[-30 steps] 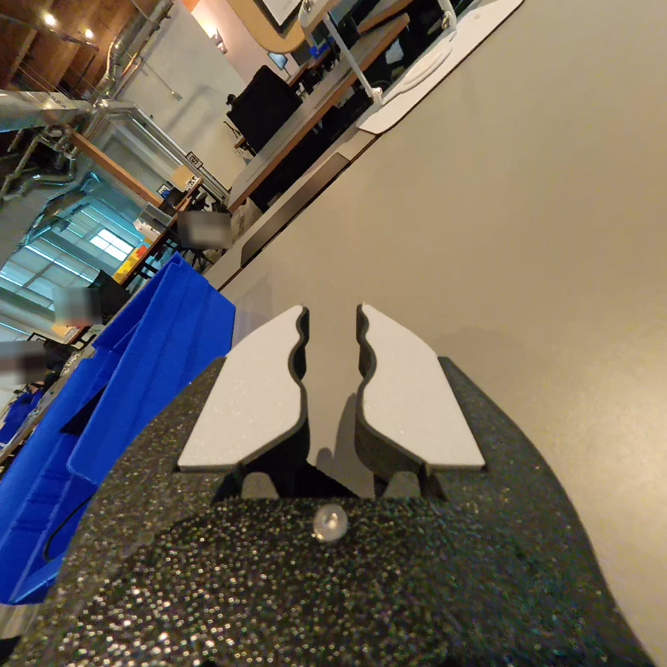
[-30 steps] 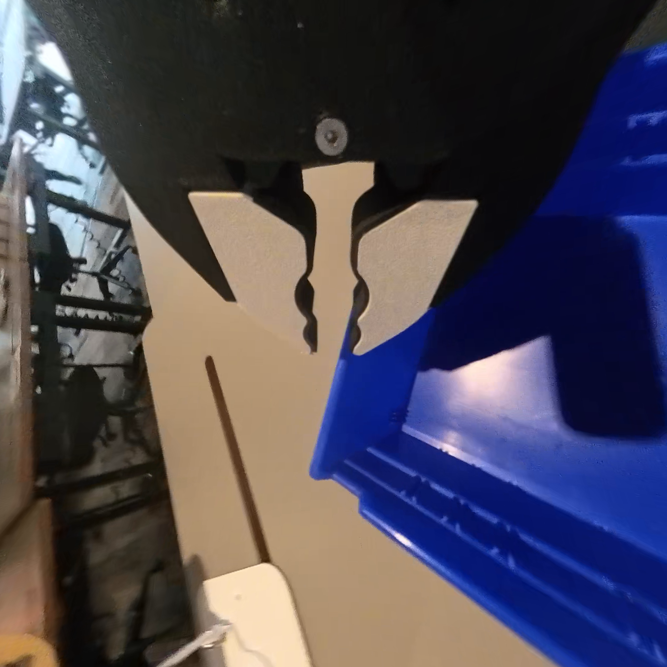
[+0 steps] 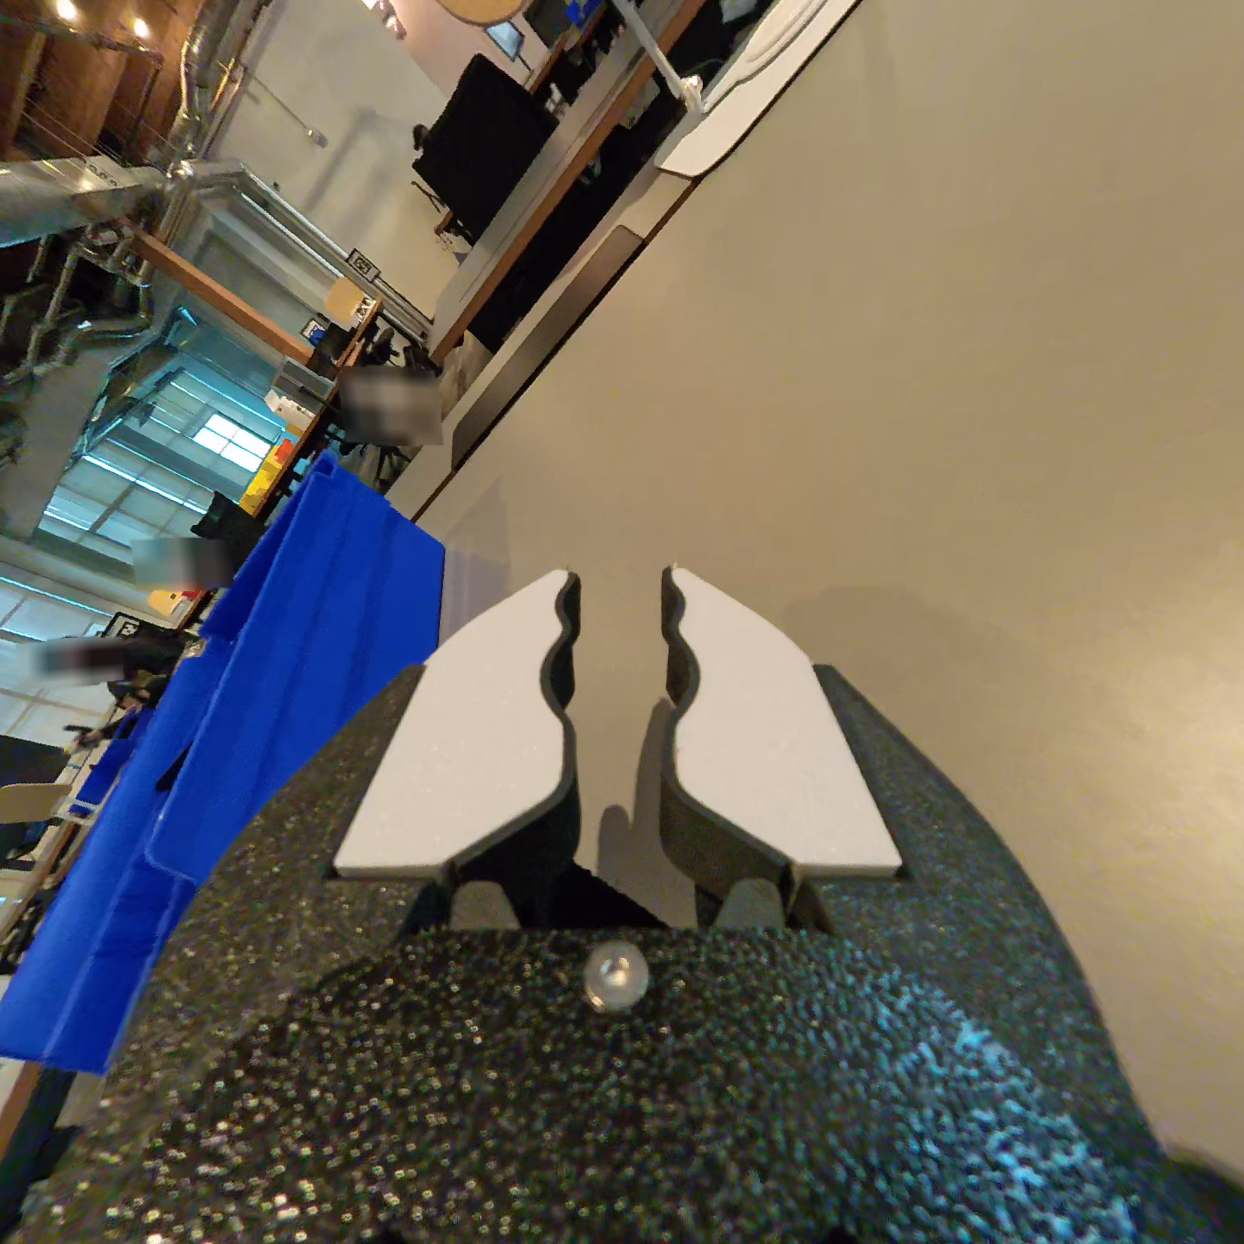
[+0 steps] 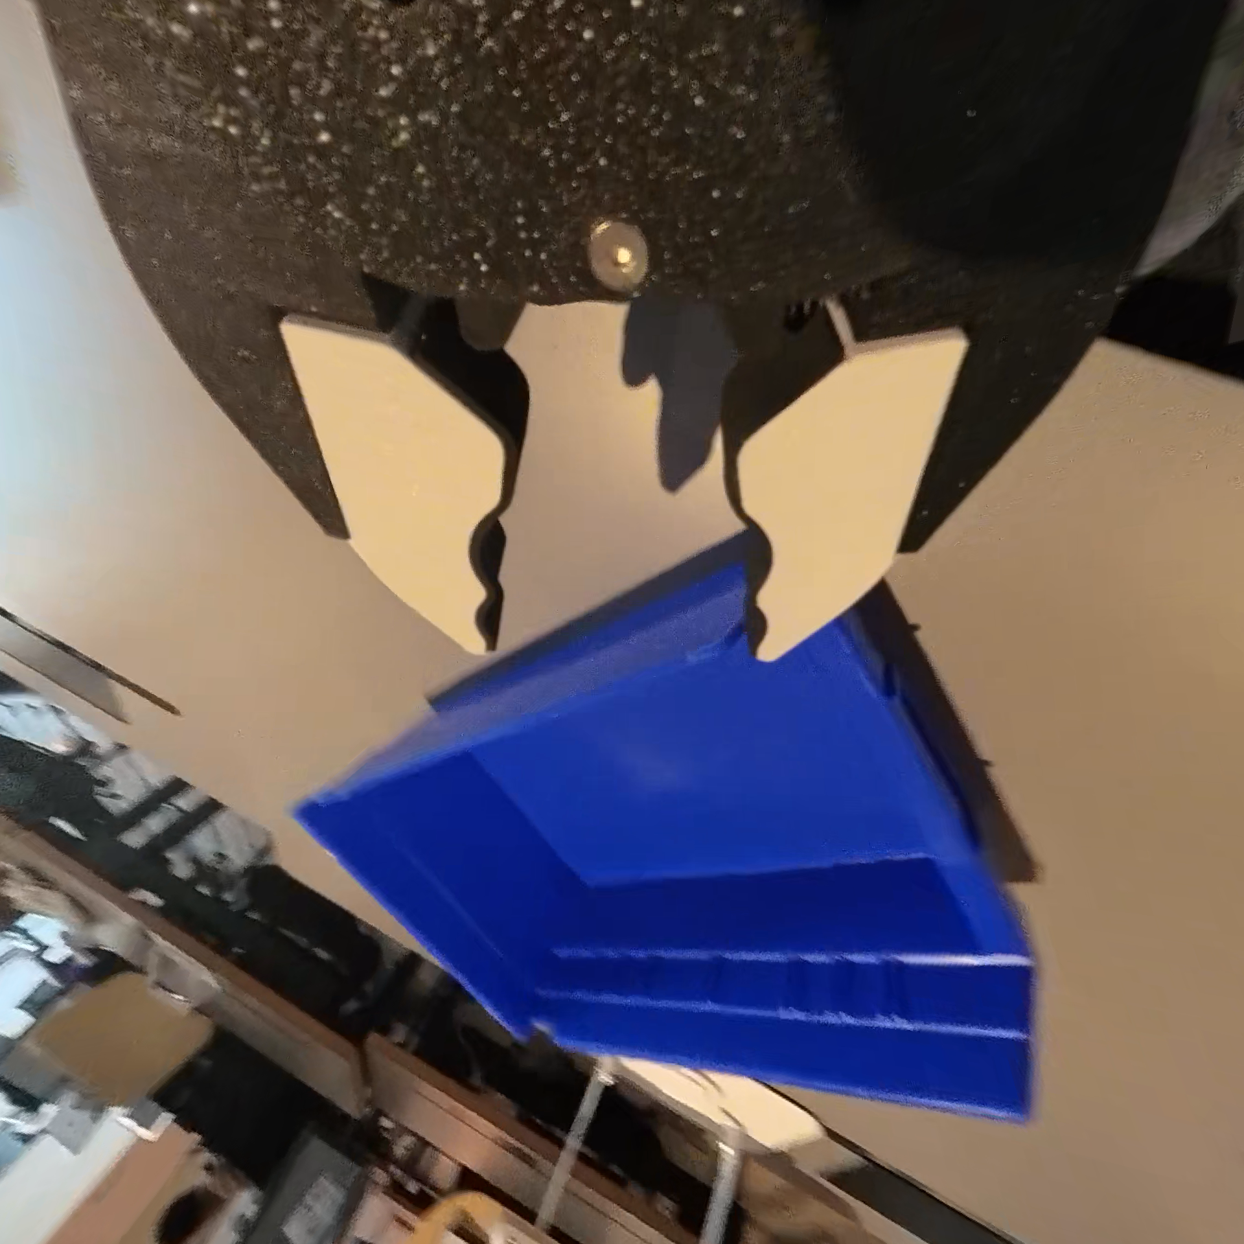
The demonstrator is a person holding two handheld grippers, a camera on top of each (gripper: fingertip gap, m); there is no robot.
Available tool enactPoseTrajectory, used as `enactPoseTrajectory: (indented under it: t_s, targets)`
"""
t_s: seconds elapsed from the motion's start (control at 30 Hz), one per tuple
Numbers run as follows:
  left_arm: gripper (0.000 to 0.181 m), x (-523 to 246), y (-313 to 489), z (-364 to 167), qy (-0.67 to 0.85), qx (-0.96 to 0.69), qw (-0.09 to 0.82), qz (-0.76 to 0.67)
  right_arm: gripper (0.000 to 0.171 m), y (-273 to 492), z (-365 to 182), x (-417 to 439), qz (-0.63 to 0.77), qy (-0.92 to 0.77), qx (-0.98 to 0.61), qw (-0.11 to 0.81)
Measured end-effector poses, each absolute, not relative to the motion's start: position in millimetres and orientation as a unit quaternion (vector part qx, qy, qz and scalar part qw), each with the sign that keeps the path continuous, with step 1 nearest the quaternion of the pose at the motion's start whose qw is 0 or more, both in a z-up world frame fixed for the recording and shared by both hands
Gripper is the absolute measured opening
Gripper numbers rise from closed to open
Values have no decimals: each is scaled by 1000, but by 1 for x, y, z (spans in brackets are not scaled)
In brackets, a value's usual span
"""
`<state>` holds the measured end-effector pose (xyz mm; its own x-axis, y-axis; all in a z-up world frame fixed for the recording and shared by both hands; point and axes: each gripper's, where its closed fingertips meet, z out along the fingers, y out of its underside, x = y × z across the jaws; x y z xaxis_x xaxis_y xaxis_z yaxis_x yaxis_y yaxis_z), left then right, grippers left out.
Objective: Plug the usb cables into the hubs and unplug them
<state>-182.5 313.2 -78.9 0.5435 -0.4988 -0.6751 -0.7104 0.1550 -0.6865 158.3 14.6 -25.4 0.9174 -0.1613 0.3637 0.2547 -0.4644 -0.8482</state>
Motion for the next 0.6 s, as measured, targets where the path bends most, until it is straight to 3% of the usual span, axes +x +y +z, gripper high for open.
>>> enactPoseTrajectory:
  t_s: [0.07, 0.23, 0.37, 0.43, 0.6]
  targets:
    - [23, -182, 313, -81, 475, -643, 593, 96, 69, 9, -33, 181, -219, -7, -841, 494]
    - [23, -181, 314, -84, 480, -645, 586, 103, 70, 15, -62, 176, -87, 48, -862, 498]
    - [22, -182, 314, -83, 477, -645, 589, 99, 49, 22, -64, 207, -107, 81, -846, 517]
    - [21, -182, 314, -80, 472, -645, 594, 93, 18, 26, -62, 220, -106, 85, -840, 525]
    - [21, -182, 314, -82, 475, -645, 591, 99, 7, 27, -61, 287, -176, 116, -829, 518]
